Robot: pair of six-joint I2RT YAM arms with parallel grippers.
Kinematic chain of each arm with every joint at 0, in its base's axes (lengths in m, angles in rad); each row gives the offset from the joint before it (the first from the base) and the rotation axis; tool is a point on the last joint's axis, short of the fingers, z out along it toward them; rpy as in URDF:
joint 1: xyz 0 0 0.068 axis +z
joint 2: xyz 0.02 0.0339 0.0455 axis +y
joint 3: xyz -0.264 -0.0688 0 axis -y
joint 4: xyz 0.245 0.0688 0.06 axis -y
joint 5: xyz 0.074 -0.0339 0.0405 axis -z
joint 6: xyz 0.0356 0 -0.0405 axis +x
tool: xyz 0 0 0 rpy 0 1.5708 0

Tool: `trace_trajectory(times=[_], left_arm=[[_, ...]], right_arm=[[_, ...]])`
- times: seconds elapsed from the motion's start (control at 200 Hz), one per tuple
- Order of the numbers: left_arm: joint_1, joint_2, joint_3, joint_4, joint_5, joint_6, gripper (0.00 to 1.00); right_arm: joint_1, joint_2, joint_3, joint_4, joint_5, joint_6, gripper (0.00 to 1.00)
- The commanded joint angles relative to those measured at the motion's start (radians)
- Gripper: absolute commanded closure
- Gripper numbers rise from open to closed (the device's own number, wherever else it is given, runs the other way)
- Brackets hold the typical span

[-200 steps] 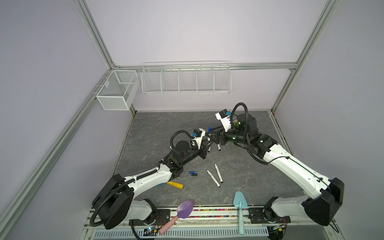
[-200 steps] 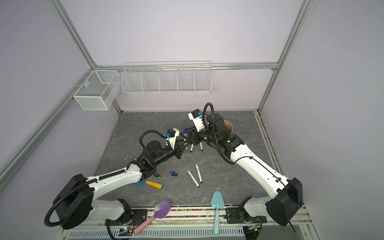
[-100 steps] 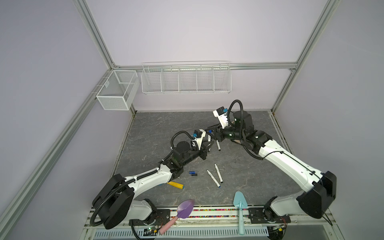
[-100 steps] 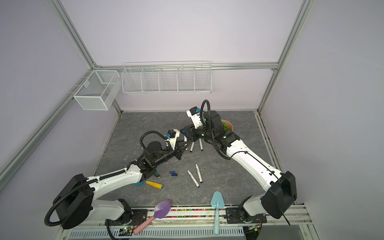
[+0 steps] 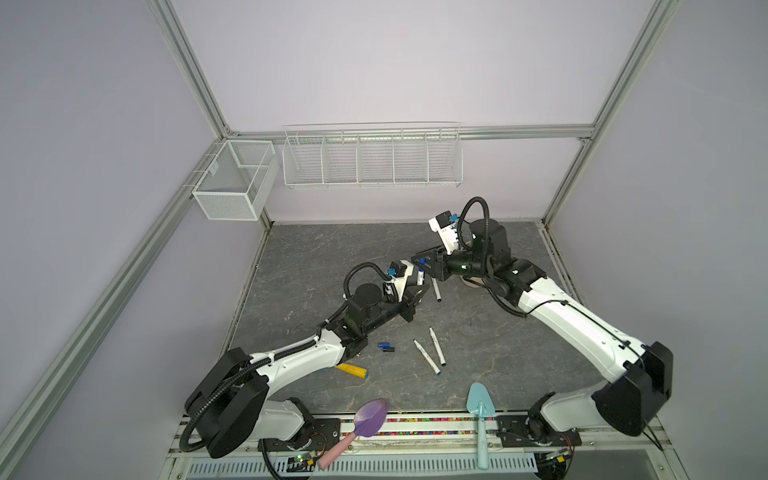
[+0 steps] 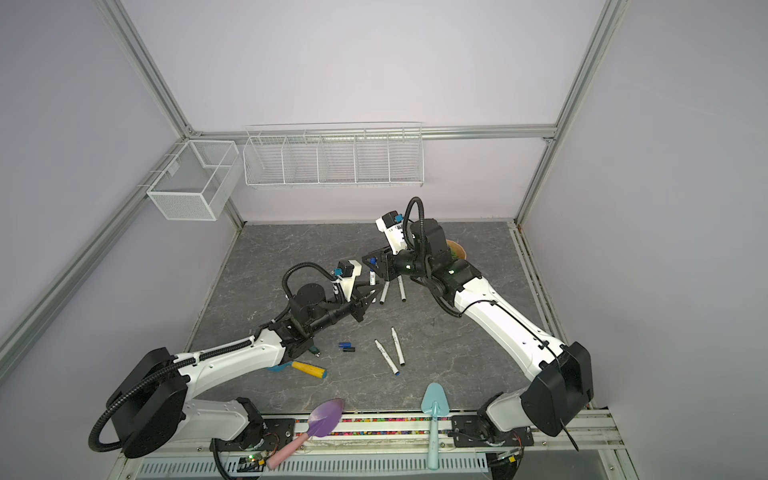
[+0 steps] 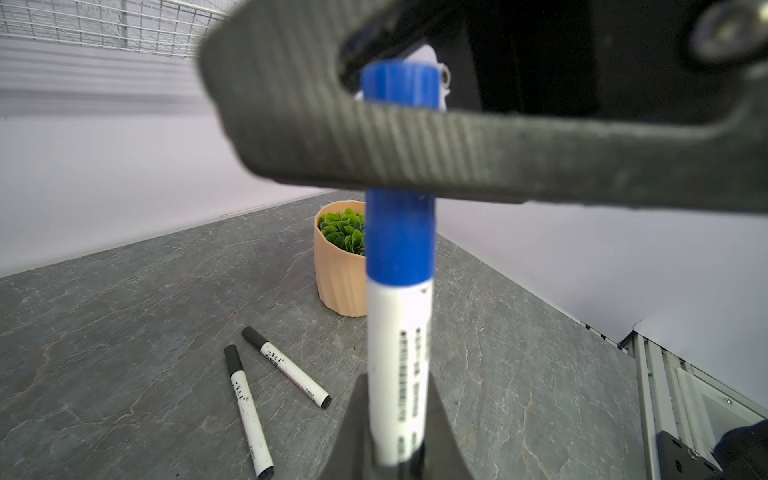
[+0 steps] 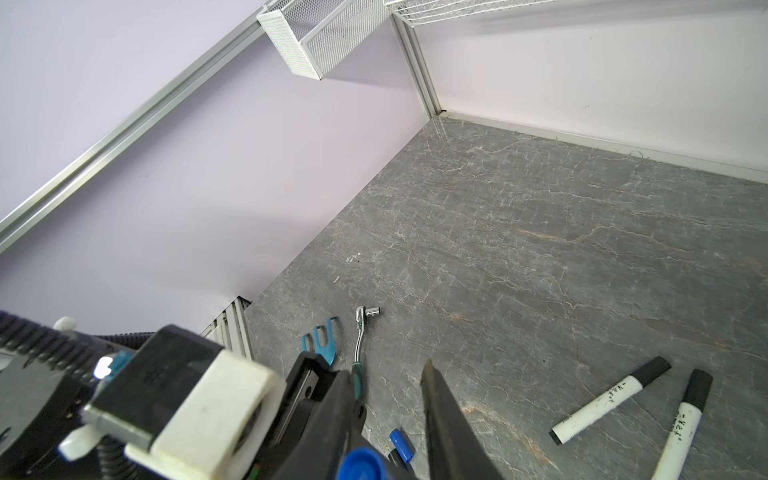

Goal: Insert the pens into the pen caps
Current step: 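Press the blue cap down onto the marker with the right gripper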

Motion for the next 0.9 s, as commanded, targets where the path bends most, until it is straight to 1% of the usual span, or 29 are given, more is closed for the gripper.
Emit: trace_trajectory(times=[0.0, 0.115, 0.16, 0.23, 0.33, 0.435, 0.585, 0.66, 0.725, 0.805, 0.895], left_arm=[[-0.013, 0.008, -0.016, -0.001, 0.001, 0.007, 1.0], [-0.014, 0.005, -0.012, -0.008, 0.001, 0.012, 1.0], [-0.015, 0.004, -0.012, -0.01, 0.001, 0.013, 1.0], [-0.015, 0.003, -0.009, -0.008, 0.0, 0.014, 1.0], [-0.014, -0.005, 0.004, 0.01, -0.009, 0.009, 1.0], [-0.015, -0.018, 0.036, 0.048, -0.037, 0.005, 1.0], [-0.002, -0.036, 0.103, 0.166, -0.072, 0.012, 1.0], [0.01, -0.043, 0.154, 0.213, -0.08, 0.032, 1.0], [0.019, -0.053, 0.2, 0.246, -0.092, 0.07, 1.0], [0.021, -0.064, 0.262, 0.255, -0.133, 0.14, 1.0], [0.021, -0.073, 0.327, 0.238, -0.166, 0.241, 1.0]], right_arm=[[-0.011, 0.028, 0.031, 0.033, -0.019, 0.007, 0.68], [-0.013, 0.04, 0.03, 0.041, -0.03, 0.011, 0.7], [-0.012, 0.044, 0.031, 0.039, -0.032, 0.014, 0.73], [-0.011, 0.049, 0.031, 0.04, -0.041, 0.02, 0.82], [-0.011, 0.049, 0.017, 0.038, -0.052, 0.031, 0.9], [-0.015, 0.045, -0.023, 0.04, -0.074, 0.055, 0.92], [-0.035, 0.046, -0.09, 0.037, -0.16, 0.108, 0.93], [-0.043, 0.054, -0.111, 0.005, -0.205, 0.126, 0.93], [-0.043, 0.061, -0.12, -0.042, -0.222, 0.117, 0.93], [-0.04, 0.067, -0.12, -0.122, -0.207, 0.088, 0.93], [-0.038, 0.059, -0.12, -0.207, -0.133, 0.032, 0.93]])
